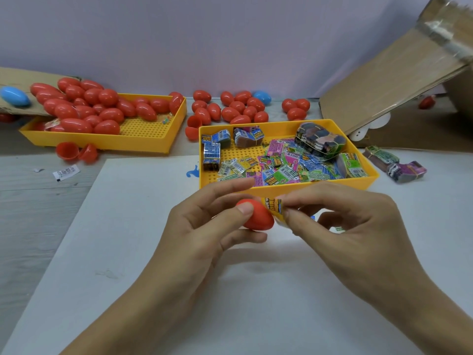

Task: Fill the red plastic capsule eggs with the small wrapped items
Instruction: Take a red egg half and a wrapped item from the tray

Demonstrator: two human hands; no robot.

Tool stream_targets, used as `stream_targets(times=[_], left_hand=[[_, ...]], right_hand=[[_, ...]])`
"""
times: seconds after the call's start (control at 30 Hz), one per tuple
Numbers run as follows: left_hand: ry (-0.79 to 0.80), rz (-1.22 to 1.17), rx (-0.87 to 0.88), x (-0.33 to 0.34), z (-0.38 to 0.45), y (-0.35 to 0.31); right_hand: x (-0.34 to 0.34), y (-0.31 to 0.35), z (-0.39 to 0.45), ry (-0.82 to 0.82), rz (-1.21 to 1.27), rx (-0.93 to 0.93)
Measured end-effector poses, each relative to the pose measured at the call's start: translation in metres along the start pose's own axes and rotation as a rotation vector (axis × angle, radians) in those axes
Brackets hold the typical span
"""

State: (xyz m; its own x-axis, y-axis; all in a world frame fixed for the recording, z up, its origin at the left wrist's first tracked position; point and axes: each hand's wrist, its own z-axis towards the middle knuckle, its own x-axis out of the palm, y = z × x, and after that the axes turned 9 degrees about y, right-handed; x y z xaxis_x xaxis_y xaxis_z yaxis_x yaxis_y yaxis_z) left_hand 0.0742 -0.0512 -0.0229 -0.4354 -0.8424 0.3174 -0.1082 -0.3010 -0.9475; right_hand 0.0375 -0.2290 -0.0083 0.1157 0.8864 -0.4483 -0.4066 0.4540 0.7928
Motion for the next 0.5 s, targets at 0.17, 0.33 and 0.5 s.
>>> stream_targets(times=[0.17,0.33,0.5], left_hand=[[-0.032,-0.008,-0.005,0.0006,0.0003,-0.0003],[-0.030,-0.021,-0.023,0.0000,0.0005,-0.0025],[-0.051,-0.035,-0.031,0.0010,0.0012,-0.0032]], right_hand=[[-0.0001,0.0010,-0.0007,0.026,0.013,0.000],[-0.0009,0.0015,-0.0006,0.045,0.023,-0.002],[-0.0023,0.0006,0.0002,0.051,0.038,0.050]])
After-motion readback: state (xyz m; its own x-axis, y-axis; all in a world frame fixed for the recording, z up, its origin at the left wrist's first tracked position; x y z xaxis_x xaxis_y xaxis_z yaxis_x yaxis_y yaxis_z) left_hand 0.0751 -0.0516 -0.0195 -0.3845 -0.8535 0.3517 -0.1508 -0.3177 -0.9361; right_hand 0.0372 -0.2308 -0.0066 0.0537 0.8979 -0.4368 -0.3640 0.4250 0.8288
